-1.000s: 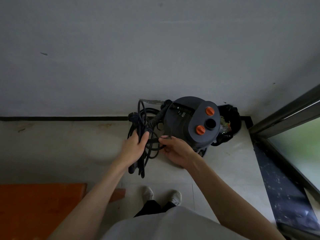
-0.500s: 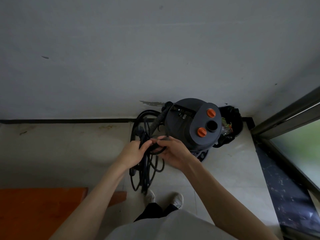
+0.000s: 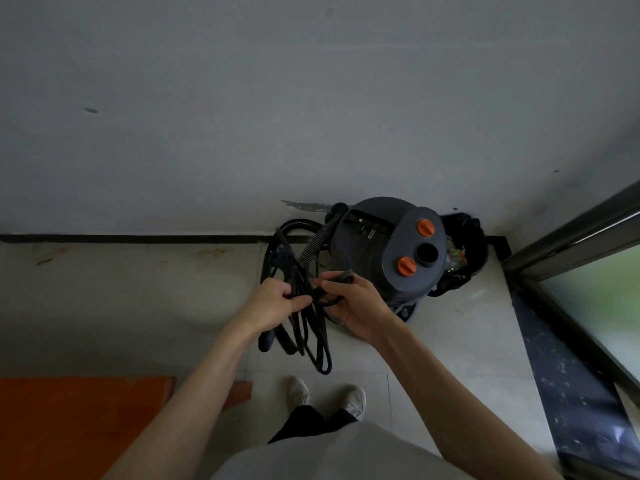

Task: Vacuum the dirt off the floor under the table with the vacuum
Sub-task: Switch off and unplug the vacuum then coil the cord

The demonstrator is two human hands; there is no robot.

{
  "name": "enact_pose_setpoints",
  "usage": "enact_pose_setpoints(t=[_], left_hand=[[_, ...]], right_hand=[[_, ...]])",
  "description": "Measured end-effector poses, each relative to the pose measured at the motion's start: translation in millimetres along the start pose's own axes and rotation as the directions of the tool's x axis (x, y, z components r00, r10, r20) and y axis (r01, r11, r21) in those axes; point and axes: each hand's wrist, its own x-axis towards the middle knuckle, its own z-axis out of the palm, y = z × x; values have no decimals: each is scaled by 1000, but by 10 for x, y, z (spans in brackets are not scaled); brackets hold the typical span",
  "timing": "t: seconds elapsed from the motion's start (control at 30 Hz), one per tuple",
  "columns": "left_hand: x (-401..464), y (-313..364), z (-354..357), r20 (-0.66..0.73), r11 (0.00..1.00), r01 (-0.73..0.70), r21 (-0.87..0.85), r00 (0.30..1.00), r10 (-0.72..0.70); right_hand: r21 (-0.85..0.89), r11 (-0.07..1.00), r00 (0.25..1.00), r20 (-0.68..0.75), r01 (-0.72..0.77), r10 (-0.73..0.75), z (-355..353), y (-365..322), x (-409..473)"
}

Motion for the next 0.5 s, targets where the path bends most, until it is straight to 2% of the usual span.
enact_pose_setpoints(t=[0.1,0.2,0.33,0.5], left_hand=[[-13,-9,-13,-2,999,15,-49,1000,-15],[-80,-32,-57,91,992,42,-123,995,-31],[-122,-75,-150,240,970,71,-233,971,-13],[-134,-56,-208,265,899,128,-419,964,-13]], right_hand=[[-105,994,1000,0,-1,1,12,40,12],[-179,984,1000,-15,-9,6,12,47,27],[-189,982,999,-34,-6,-1,-8,58,26],[-99,993,998,-9,-61,60,-32,34,12]])
